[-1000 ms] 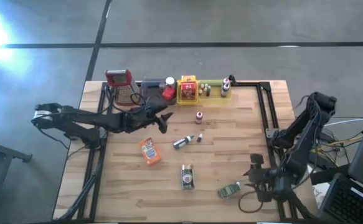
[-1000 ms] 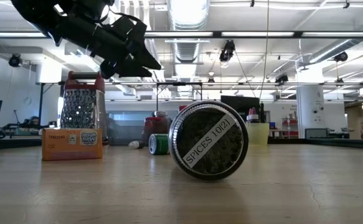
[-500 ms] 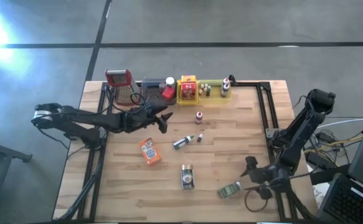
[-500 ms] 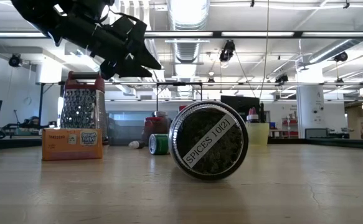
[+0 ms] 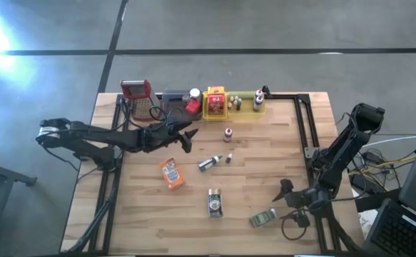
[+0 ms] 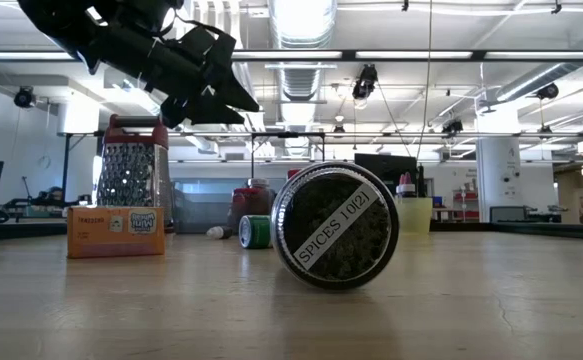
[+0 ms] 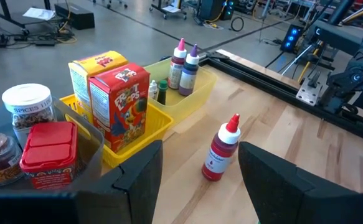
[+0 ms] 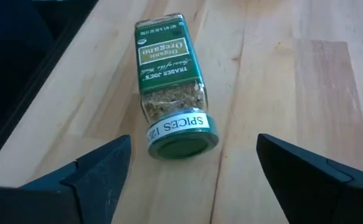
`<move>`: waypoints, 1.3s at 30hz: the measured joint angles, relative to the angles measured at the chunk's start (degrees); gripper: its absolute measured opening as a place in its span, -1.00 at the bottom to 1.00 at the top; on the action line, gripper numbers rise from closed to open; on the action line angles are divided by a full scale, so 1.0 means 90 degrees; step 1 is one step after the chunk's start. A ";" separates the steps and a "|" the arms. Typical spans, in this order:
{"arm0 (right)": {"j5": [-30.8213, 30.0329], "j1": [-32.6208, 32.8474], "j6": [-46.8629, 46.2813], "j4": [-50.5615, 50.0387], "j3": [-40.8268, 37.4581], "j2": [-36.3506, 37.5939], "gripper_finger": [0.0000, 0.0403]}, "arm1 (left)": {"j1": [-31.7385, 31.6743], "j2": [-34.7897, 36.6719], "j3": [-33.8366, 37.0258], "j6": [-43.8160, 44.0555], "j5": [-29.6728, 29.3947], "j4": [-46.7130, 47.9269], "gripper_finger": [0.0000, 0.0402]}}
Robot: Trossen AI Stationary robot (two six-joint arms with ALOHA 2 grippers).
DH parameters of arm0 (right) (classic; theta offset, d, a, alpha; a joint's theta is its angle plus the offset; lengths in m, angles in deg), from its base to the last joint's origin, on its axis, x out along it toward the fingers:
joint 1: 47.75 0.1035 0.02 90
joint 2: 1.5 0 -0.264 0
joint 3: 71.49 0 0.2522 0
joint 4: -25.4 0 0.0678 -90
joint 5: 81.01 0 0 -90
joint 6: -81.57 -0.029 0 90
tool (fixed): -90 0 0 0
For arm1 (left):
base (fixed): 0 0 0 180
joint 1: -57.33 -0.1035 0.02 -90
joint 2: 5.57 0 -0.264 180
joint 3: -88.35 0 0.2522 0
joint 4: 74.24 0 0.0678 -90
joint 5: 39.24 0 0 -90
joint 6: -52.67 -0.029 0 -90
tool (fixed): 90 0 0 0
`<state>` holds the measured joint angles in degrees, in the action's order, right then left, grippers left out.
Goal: Pick & Place Kitchen Items
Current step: Put the green seasoning bottle into the black bin
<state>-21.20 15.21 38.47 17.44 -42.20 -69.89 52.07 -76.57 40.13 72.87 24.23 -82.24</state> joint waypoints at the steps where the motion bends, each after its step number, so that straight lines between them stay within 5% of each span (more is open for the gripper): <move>1: -0.0002 0.0000 0.0001 0.0132 -0.0042 -0.0038 0.71 | 0.0000 0.0000 0.0000 -0.0001 0.0000 0.0000 0.07; 23: -0.0402 -0.0005 0.0028 0.1350 0.0615 -0.2419 0.54 | 0.0005 0.0000 0.0000 0.0107 -0.0002 0.0044 0.07; 36: -0.0346 -0.0052 -0.0010 0.0230 0.1239 -0.2380 -0.02 | 0.0005 0.0000 0.0000 0.0117 -0.0002 0.0157 0.07; 39: -0.0356 -0.0116 -0.0023 -0.0091 0.1359 -0.2251 -0.03 | 0.0005 0.0000 0.0000 0.0117 -0.0005 0.0159 0.07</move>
<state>-24.40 14.16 38.26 16.62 -29.97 -90.15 52.12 -76.57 40.13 73.92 24.19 -80.81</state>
